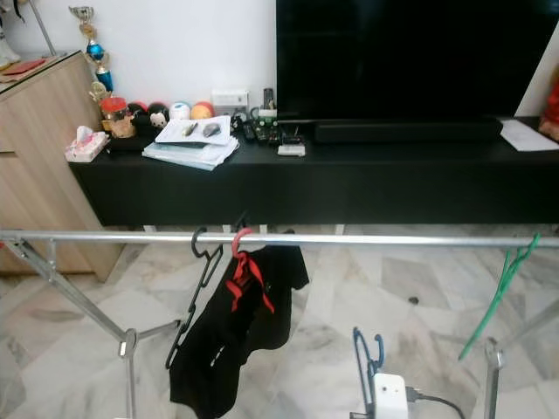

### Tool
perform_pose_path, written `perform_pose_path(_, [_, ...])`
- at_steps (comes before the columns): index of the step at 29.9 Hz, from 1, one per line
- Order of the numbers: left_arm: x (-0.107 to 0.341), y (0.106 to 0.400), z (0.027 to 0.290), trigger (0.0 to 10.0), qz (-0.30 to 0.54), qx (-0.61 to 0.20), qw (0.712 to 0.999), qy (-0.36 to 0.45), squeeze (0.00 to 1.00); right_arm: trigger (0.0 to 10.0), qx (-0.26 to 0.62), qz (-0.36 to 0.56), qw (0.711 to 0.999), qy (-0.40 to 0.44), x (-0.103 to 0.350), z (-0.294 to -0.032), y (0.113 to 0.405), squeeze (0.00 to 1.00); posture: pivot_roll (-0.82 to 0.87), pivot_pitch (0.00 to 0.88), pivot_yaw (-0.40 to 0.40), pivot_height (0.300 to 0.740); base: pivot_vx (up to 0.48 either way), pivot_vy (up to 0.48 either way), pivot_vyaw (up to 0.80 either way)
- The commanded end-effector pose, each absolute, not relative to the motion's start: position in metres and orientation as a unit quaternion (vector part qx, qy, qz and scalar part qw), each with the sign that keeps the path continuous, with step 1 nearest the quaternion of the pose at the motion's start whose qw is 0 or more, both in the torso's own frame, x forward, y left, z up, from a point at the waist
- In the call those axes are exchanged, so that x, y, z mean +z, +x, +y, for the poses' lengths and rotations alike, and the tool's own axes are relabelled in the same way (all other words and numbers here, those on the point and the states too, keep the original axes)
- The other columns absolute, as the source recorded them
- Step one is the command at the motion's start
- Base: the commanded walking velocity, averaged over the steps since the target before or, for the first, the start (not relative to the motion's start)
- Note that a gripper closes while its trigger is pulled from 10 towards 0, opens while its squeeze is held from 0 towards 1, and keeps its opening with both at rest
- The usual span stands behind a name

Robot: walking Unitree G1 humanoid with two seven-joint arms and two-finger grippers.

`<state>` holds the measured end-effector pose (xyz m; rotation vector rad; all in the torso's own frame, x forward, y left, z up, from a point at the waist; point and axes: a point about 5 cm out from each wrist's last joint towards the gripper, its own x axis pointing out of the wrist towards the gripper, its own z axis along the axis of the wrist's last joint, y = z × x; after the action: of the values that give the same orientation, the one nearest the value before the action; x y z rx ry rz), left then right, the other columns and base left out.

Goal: Hang hanger

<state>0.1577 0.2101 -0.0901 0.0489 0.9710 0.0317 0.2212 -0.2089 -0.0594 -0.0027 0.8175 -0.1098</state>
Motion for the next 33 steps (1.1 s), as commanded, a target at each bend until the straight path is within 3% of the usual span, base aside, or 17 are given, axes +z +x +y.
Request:
perform_pose_path(1, [-0.092,0.152,0.211,10.0,0.479,0.015,0.877,0.028,0.00,10.0,-0.054,0.379,0.924,0.006,-0.058,-0.205,0.223,0.00,0.03,0.034,-0.009,0.740,0.000,0.000,0.00])
perform_pose_path(11, [-0.094,0.149,0.208,10.0,0.483,0.015,0.875,0.027,0.00,10.0,-0.049,0.301,0.952,0.021,-0.048,-0.205,0.229,0.00,0.02,0.038,-0.024,0.740,0.000,0.000,0.00])
perform_pose_path(31, [-0.100,0.135,0.206,10.0,0.497,0.011,0.867,0.028,0.00,10.0,-0.083,0.219,0.972,0.036,-0.041,-0.210,0.223,0.00,-0.01,0.021,-0.039,0.740,0.000,0.000,0.00])
perform_pose_path(33, [-0.100,0.134,0.206,10.0,0.497,0.010,0.867,0.030,0.00,10.0,-0.070,0.108,0.992,0.016,0.000,-0.202,0.268,0.00,-0.01,0.013,-0.041,0.740,0.000,0.000,0.00])
